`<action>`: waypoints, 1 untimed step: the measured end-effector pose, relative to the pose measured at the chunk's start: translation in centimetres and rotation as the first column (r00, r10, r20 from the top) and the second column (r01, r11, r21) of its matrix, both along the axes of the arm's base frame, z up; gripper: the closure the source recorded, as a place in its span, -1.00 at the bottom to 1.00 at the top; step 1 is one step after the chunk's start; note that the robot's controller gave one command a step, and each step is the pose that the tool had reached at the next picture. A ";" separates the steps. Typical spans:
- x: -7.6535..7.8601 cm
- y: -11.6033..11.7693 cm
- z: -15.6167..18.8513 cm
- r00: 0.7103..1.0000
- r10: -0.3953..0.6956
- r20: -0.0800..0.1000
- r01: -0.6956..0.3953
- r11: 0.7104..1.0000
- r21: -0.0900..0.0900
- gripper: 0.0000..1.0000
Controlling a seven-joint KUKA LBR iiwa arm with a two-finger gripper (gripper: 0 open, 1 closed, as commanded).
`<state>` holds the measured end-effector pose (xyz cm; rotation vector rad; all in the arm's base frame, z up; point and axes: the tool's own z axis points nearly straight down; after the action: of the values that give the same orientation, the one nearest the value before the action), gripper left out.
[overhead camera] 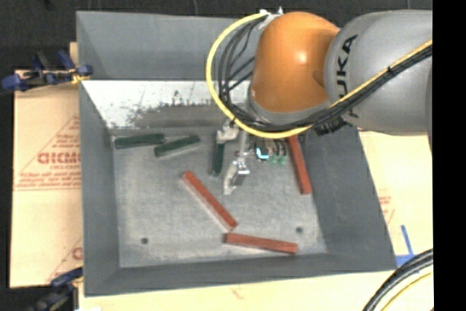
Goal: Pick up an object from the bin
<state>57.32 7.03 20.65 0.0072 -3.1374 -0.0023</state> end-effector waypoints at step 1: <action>0.2 0.0 0.5 1.000 -0.001 0.008 0.001 1.000 0.001 -1.00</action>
Offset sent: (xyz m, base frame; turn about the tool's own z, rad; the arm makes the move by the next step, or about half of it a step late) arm -0.0174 0.0020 -0.0783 0.0302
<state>57.48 7.01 21.13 0.0052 -3.1454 -0.0036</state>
